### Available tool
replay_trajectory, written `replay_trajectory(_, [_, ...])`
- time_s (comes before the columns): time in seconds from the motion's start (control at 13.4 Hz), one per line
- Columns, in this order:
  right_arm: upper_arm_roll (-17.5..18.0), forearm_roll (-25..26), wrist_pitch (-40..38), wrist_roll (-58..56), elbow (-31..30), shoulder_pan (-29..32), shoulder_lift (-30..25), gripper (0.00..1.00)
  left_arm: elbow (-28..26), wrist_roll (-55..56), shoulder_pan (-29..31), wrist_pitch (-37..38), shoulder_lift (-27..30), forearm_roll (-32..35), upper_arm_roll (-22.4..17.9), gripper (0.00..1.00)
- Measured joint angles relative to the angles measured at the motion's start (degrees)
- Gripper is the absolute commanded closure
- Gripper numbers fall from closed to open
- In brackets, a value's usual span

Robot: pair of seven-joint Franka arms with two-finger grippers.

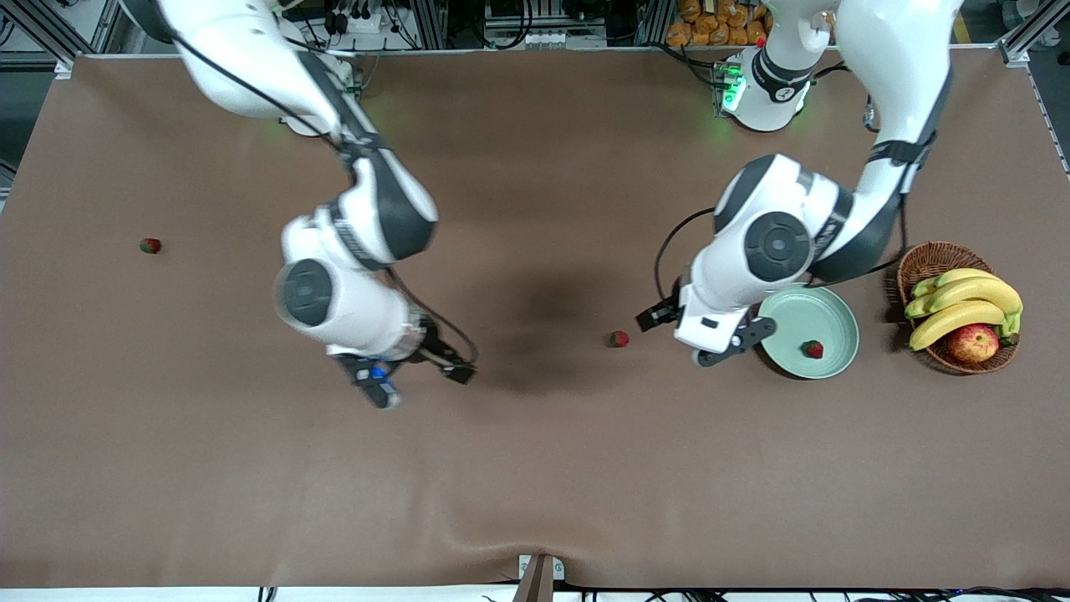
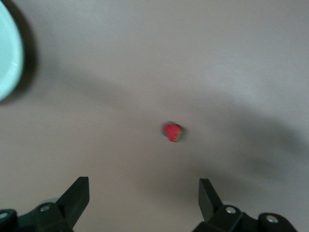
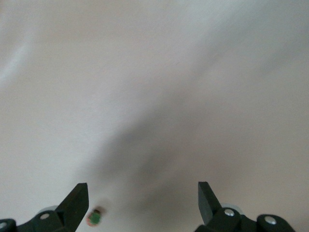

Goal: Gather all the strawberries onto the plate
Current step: 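Grasp the second strawberry with the left gripper while the right reaches the third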

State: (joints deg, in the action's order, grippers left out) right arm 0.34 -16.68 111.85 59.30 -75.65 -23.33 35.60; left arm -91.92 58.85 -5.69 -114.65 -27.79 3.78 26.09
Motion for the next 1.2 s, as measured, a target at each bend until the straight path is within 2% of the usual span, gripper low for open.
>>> replay_trajectory(0.22, [-0.2, 0.5, -9.7, -8.7, 0.0, 7.2, -4.0, 0.0, 0.0, 9.3, -3.4, -6.1, -2.4, 3.6, 0.0, 0.0])
replay_trajectory(0.52, [-0.3, 4.8, -19.6, -19.2, -1.2, 15.9, -9.5, 0.0, -0.1, 25.4, -4.7, -11.0, -7.7, 11.1, -0.1, 0.0])
replay_trajectory(0.82, [-0.3, 9.2, -21.3, -29.3, -8.8, 20.6, -18.2, 0.0, 0.0, 47.1, -4.9, -13.5, -12.4, 21.1, -0.1, 0.0])
replay_trajectory(1.05, [-0.3, 10.2, -21.0, -39.8, -15.8, 27.1, -23.4, 0.0, 0.0, 57.8, -4.9, -13.5, -14.2, 22.2, -0.2, 0.0])
replay_trajectory(1.2, [-0.3, 10.3, -17.2, -46.8, -21.7, 31.5, -25.3, 0.0, 0.0, 62.9, -4.9, -13.5, -15.1, 22.2, -0.2, 0.0])
